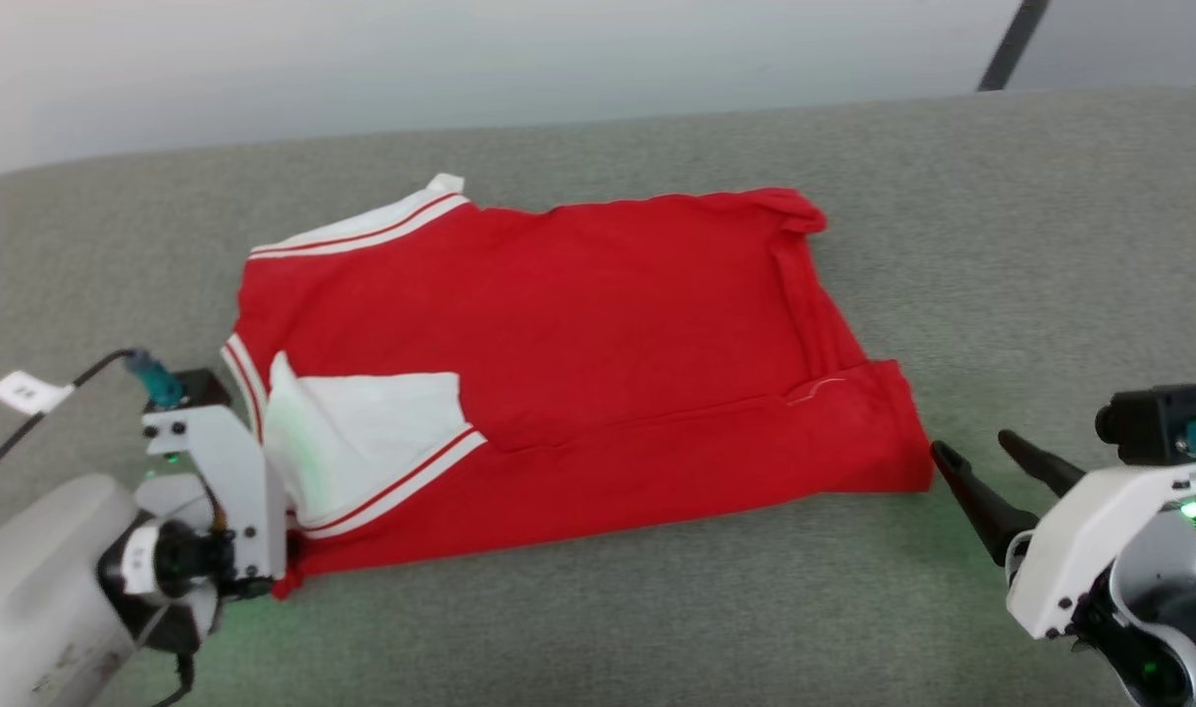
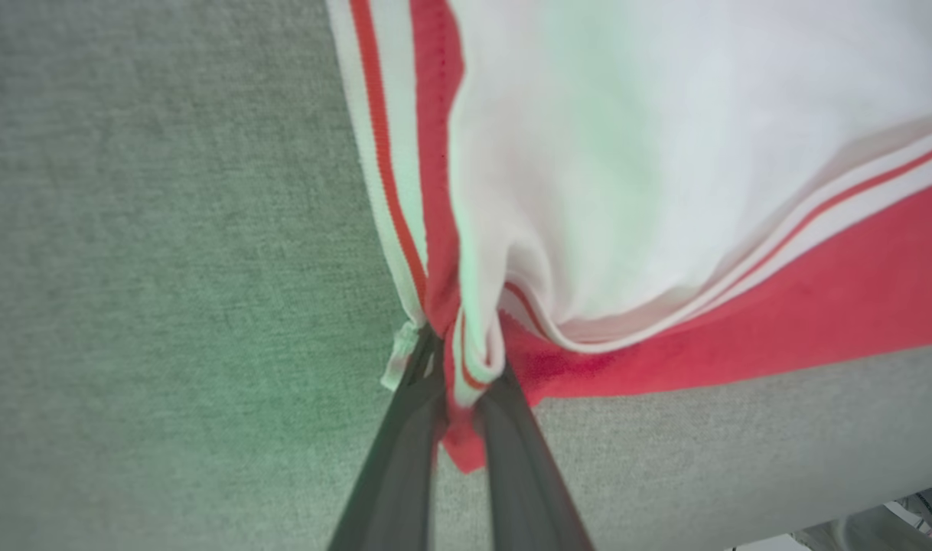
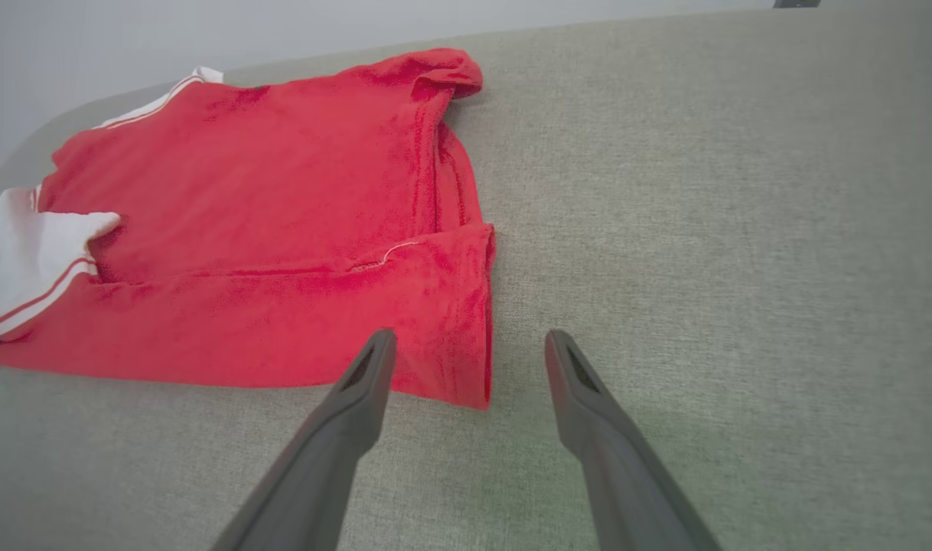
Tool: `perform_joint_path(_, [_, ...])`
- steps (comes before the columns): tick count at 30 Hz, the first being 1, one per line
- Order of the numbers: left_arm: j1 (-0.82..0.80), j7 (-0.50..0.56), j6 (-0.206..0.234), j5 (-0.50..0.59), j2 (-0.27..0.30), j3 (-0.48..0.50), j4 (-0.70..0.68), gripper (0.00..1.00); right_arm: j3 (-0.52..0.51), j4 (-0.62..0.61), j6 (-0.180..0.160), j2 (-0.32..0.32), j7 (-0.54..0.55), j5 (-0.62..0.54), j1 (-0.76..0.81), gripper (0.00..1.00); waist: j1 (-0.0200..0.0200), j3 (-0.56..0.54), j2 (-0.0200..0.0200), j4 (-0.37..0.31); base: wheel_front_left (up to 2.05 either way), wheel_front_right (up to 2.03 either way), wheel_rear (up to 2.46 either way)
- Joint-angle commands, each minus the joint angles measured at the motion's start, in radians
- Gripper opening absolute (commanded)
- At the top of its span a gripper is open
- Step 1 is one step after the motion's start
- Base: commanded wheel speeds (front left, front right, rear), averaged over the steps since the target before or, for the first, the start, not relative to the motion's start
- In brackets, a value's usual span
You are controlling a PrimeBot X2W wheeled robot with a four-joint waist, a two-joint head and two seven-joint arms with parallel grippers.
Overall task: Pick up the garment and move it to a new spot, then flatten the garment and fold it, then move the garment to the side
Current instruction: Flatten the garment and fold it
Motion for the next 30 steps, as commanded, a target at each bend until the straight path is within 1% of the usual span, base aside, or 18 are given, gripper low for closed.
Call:
perform_joint_path(1, [0.008,0.001,-0.010,0.005,-0.031,-0.017,0.002,0.00,0.001,0.012,-0.001,-0.001,0.021,0.015,-0.020,1.00,0.0000,0.011,0.0000,0.021,0.00,0.00,0.00])
perform_joint_path(4, [-0.020,-0.004,-0.022,0.018,-0.060,-0.016,0.012,0.00,0.011,0.053,-0.001,-0.012,0.089,0.022,-0.049,1.00,0.0000,0.032,0.0000,0.049,0.00,0.00,0.00])
perform_joint_path(7, [-0.055,-0.006,-0.034,0.035,-0.092,-0.017,0.021,0.00,0.015,0.092,-0.001,-0.022,0.130,0.019,-0.081,1.00,0.0000,0.063,0.0000,0.079,0.00,0.00,0.00])
perform_joint_path(14, [-0.114,-0.023,-0.065,0.062,-0.157,-0.018,0.052,0.00,0.036,0.181,-0.001,-0.026,0.184,0.000,-0.141,1.00,0.0000,0.132,0.0000,0.138,0.00,0.00,0.00])
perform_joint_path(19, [-0.134,-0.036,-0.086,0.067,-0.189,-0.017,0.090,0.00,0.077,0.262,-0.001,-0.021,0.216,-0.025,-0.160,1.00,0.0000,0.152,0.0000,0.160,0.00,0.00,0.00])
perform_joint_path(20, [-0.135,-0.038,-0.090,0.068,-0.193,-0.017,0.099,0.00,0.085,0.275,-0.001,-0.021,0.224,-0.030,-0.161,0.49,0.0000,0.152,0.0000,0.162,0.00,0.00,0.00])
perform_joint_path(21, [-0.137,-0.039,-0.094,0.068,-0.196,-0.018,0.107,0.00,0.091,0.281,0.000,-0.023,0.225,-0.035,-0.166,0.00,0.0000,0.152,0.0000,0.164,0.00,0.00,0.00])
perform_joint_path(25, [-0.133,-0.040,-0.107,0.063,-0.201,-0.017,0.137,0.00,0.099,0.300,0.000,-0.030,0.272,-0.039,-0.165,0.00,0.0000,0.144,0.0000,0.165,0.00,0.00,0.00])
perform_joint_path(30, [-0.124,-0.030,-0.120,0.053,-0.191,-0.013,0.160,0.00,0.082,0.280,-0.001,-0.052,0.316,-0.021,-0.154,0.00,0.0000,0.117,0.0000,0.162,0.00,0.00,0.00])
